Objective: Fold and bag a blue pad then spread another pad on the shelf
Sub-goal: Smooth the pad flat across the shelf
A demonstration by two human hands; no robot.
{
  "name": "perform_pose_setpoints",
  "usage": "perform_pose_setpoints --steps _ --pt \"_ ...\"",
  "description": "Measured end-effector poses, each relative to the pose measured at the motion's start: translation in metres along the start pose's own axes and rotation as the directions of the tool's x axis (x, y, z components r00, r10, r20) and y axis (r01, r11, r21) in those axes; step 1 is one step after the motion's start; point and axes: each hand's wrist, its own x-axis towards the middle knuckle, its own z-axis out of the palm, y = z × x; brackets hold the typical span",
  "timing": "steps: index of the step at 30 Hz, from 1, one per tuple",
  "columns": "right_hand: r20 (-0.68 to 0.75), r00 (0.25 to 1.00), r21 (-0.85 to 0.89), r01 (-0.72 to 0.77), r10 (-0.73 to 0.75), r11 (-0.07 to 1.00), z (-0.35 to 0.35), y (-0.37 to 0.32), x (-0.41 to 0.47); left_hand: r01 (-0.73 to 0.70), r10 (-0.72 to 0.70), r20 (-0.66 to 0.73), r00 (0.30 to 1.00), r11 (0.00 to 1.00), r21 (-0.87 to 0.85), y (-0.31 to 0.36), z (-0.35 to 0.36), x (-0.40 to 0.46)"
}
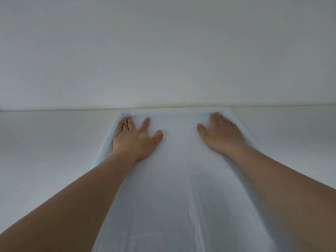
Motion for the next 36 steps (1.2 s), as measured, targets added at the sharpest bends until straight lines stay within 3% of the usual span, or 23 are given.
perform_pose_setpoints --steps 4,10,14,17,21,24,25,27,29,31,33,36 --pt "0.152 0.988 0.000 0.035 -0.035 0.999 -0.008 -0.001 -0.027 -0.001 0.001 0.002 1.000 1.000 0.004 -0.003 0.002 0.000" --pt "0.128 0.989 -0.026 0.080 -0.076 0.996 -0.008 0.012 -0.103 -0.024 0.023 -0.057 0.998 1.000 -0.016 -0.002 0.000 -0.002" --pt "0.043 0.996 -0.035 0.080 -0.079 0.996 -0.005 0.015 -0.104 -0.162 0.109 -0.273 0.956 0.970 -0.179 -0.004 0.001 -0.008" --pt "0.040 0.995 -0.034 0.088 -0.086 0.996 -0.002 0.019 -0.104 -0.251 0.190 -0.258 0.947 0.941 -0.225 -0.012 0.001 -0.033" --pt "0.010 0.995 0.012 0.104 -0.104 0.995 -0.002 0.022 -0.104 -0.301 0.283 -0.132 0.950 0.942 -0.148 -0.018 -0.002 -0.075" --pt "-0.183 0.976 0.233 0.159 -0.117 0.959 -0.010 0.021 -0.108 -0.380 0.402 -0.227 0.887 0.915 0.133 -0.020 -0.009 -0.106" --pt "-0.280 0.954 0.280 0.187 -0.106 0.942 -0.014 0.020 -0.112 -0.360 0.410 -0.247 0.878 0.906 0.224 -0.022 -0.014 -0.117" --pt "-0.361 0.929 0.263 0.189 -0.086 0.946 -0.019 0.015 -0.123 -0.263 0.297 -0.154 0.942 0.942 0.210 -0.021 -0.024 -0.140" --pt "-0.256 0.966 0.270 0.114 -0.043 0.956 -0.022 0.010 -0.137 -0.142 0.152 -0.073 0.986 0.982 0.127 -0.019 -0.025 -0.155" --pt "-0.085 0.996 0.256 0.028 -0.006 0.966 -0.019 0.001 -0.155 -0.090 0.091 -0.061 0.994 0.996 0.019 -0.015 -0.021 -0.168" --pt "0.022 1.000 0.195 0.001 -0.005 0.981 -0.018 -0.010 -0.171 -0.058 0.053 -0.077 0.996 0.996 -0.062 -0.008 -0.011 -0.177" --pt "0.190 0.982 0.201 -0.032 -0.007 0.979 -0.020 -0.028 -0.197 0.036 -0.035 0.009 0.999 0.996 -0.078 0.008 -0.002 -0.199"
